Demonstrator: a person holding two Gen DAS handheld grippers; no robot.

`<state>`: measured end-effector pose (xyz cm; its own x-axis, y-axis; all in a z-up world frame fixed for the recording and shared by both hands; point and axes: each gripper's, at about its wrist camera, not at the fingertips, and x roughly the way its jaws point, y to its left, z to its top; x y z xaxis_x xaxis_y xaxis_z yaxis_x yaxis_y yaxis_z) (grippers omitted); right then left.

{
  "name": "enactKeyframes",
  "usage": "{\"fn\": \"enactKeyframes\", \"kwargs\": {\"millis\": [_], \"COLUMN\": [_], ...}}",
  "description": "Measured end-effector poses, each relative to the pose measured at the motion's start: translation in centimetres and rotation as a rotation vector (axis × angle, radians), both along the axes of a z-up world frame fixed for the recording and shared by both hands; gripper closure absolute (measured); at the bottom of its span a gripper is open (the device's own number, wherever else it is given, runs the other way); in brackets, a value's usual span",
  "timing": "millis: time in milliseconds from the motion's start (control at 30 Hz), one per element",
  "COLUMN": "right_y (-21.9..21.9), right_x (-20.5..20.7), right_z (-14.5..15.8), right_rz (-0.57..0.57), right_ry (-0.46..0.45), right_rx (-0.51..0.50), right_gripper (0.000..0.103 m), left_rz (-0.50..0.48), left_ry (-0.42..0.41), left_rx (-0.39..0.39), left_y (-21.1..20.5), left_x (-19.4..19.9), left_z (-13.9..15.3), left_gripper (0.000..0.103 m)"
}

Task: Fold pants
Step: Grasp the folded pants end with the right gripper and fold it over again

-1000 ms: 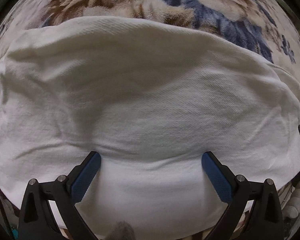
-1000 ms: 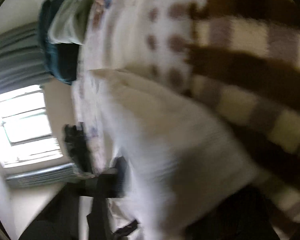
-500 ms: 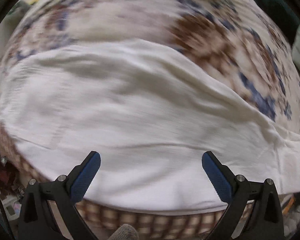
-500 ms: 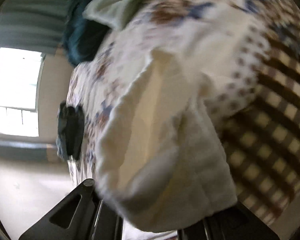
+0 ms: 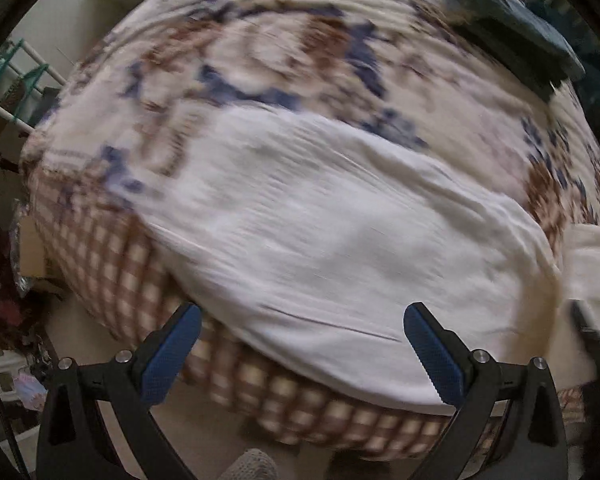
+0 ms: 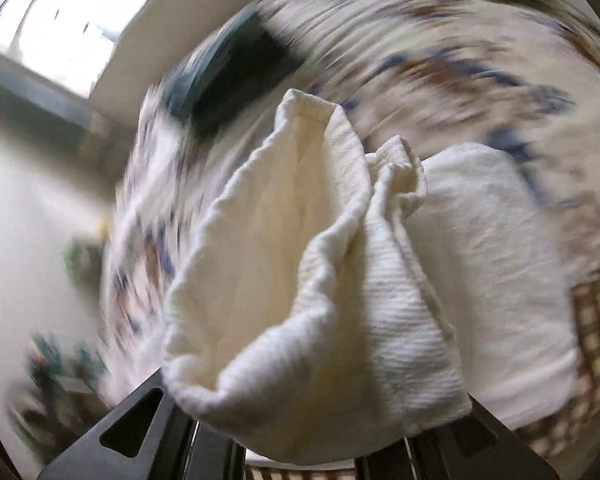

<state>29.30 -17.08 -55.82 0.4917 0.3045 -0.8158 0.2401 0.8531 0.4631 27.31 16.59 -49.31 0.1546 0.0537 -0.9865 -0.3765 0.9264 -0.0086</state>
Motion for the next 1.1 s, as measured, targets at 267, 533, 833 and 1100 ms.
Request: {"fn": "enactKeyframes", "kwargs": {"millis": [267, 533, 833, 1100], "right_y": [16.3, 10.6, -2.8, -9.0], "right_x": [0.8, -0.6, -6.0, -7.8], "right_z": [-7.4, -3.0, -5.5, -12.2], "right_rz": [0.254, 0.306, -0.085, -0.236], "right_ry": [0.211, 0.192, 0.356, 0.645], "right_rx": [-0.247, 0.301, 0.199, 0.086], "right_gripper": [0.082, 0.013, 0.013, 0.013], "left_rz": [-0.075, -0.085, -0.3, -0.344], "left_ry": [-0.048, -0.085, 0.082, 0.184], "left_rx": [0.042, -0.148, -0.158, -0.034], "left_y": [5.0, 2.3, -5.8, -5.7], "left_x": [-0.4, 2.9, 5.6, 4.2], "left_z": [1.0, 1.8, -5.0, -7.8], "left_gripper": [0.0, 0.0, 0.0, 0.0]}}
